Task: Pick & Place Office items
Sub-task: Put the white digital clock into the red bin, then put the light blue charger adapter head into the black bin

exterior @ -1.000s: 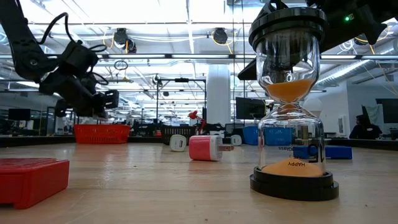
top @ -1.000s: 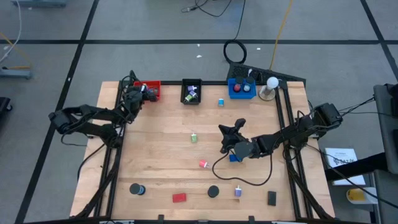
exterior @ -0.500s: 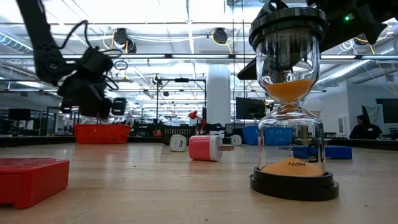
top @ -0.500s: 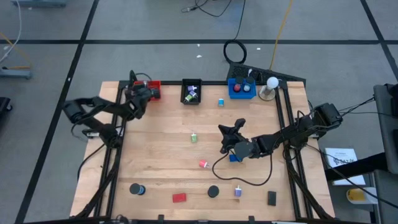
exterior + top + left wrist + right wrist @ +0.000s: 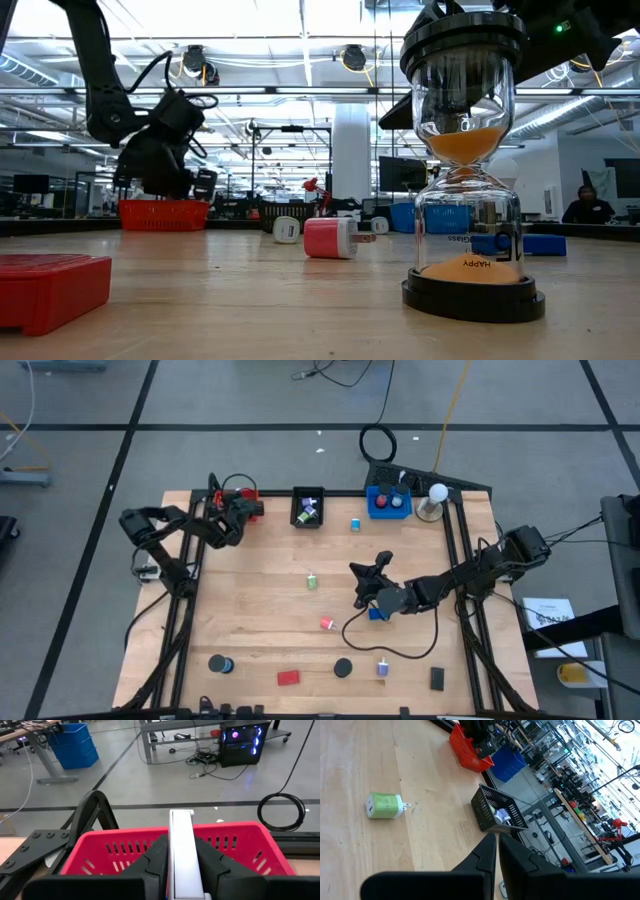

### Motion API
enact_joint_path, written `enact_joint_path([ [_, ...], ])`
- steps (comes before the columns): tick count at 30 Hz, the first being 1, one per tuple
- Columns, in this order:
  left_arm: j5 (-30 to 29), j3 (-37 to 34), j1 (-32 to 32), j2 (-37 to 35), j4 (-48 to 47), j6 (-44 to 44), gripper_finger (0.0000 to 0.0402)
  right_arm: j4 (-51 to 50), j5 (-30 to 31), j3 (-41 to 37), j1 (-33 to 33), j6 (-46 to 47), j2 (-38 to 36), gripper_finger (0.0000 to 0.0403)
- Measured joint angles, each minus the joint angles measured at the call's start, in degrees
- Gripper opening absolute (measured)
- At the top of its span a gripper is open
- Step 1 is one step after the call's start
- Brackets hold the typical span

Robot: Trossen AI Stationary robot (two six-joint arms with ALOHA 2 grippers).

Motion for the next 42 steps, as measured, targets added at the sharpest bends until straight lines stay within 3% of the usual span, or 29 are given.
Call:
enact_joint_path([
  [11,0.0,0.0,-0.5,-1.9,-1.0,3.5,0.0141,0.0,0.0,0.0,0.0,0.3,0.0,0.0016],
  [19,0.0,0.0,-2.0,-10.6,-12.4,5.1,0.0182,0.0,0.0,0.0,0.0,1.2,0.0,0.0016],
  [23,0.0,0.0,-4.5,-16.6,-18.4,5.1,0.0152,0.0,0.0,0.0,0.0,2.0,0.0,0.0016],
  [30,0.2,-0.8,-14.2,-22.1,-22.7,8.4,0.0047,0.0,0.0,0.0,-0.2,3.0,0.0,0.0016],
  [33,1.8,-2.9,-19.6,-22.3,-17.7,9.8,0.0009,0.0,0.0,0.0,-0.2,3.1,0.0,0.0016],
  [38,8.2,-9.1,-27.3,-22.3,-1.9,12.3,0.0017,0.0,-0.1,0.0,-0.6,7.6,0.0,0.0016],
  [42,16.5,-14.6,-32.5,-22.3,9.6,12.4,0.0008,-0.1,-1.6,-0.1,-2.2,18.3,0.0,0.0016],
])
